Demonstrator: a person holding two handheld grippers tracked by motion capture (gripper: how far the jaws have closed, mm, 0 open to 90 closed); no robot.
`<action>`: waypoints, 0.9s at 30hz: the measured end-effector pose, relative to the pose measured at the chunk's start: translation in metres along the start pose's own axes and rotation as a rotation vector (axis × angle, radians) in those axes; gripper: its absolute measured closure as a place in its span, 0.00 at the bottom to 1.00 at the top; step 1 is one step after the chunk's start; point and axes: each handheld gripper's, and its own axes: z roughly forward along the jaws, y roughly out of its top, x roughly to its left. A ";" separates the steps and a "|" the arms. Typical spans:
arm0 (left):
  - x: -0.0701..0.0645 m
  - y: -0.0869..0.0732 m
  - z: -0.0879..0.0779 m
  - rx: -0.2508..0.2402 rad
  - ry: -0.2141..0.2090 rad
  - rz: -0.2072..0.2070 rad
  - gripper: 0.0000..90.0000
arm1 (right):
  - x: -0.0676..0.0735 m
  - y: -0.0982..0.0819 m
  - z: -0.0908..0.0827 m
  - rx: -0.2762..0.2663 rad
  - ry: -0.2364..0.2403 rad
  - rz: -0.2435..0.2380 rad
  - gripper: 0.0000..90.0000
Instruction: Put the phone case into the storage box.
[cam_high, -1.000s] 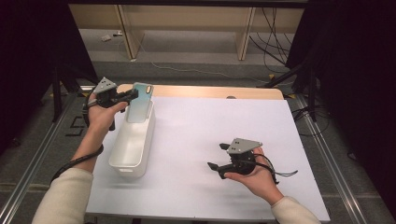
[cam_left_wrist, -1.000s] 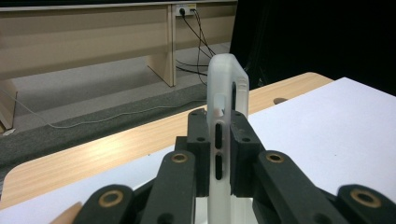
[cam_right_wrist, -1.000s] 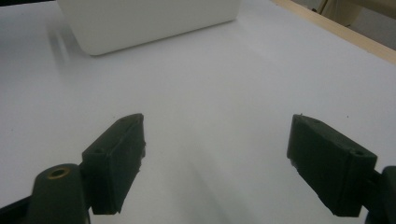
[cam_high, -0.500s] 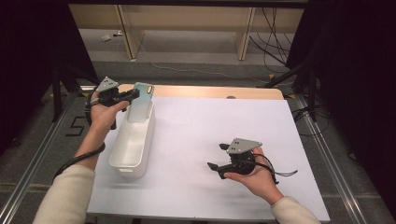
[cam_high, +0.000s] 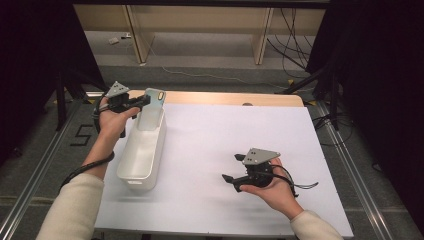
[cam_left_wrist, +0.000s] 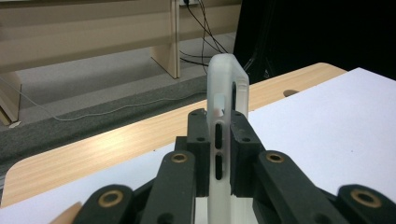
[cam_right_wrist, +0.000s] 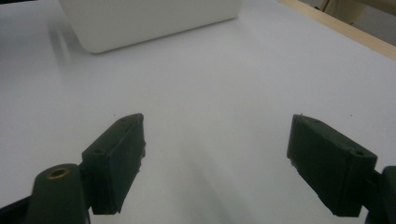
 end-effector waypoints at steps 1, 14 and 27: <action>0.000 0.000 0.001 0.001 -0.001 0.001 0.90 | 0.000 0.000 0.000 -0.002 -0.002 -0.003 0.23; 0.000 0.001 0.006 0.006 0.001 0.004 0.90 | 0.000 -0.001 0.001 0.001 0.008 -0.002 0.23; 0.002 -0.003 0.011 0.026 0.009 0.005 0.90 | -0.001 0.000 0.000 -0.003 -0.001 -0.002 0.23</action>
